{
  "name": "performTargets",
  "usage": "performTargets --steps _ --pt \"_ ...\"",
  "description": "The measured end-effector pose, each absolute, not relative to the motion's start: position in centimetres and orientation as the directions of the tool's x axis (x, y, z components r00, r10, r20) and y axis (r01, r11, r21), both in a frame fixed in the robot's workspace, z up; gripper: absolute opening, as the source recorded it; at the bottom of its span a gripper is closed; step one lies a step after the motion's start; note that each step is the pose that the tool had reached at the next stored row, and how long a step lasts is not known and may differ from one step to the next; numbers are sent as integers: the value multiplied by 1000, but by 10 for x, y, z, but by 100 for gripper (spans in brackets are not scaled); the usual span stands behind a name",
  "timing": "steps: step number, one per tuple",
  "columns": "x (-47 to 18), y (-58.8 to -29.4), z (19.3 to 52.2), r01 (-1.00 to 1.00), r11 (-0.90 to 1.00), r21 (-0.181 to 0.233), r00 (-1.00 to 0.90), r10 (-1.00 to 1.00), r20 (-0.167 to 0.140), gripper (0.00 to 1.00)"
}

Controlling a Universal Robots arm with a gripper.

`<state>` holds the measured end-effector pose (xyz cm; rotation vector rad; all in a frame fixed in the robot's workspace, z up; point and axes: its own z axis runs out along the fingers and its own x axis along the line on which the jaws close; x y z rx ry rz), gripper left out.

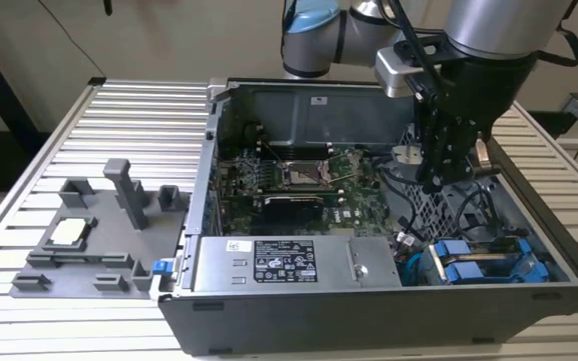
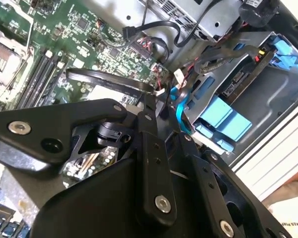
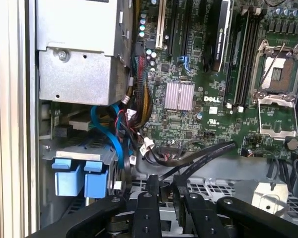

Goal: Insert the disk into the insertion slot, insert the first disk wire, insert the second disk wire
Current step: 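Insert the first disk wire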

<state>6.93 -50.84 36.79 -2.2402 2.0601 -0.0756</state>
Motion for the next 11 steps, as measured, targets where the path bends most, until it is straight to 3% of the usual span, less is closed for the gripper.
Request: performTargets --steps 11 --pt "69 -508 367 -991 -83 -104 85 -996 -20 27"
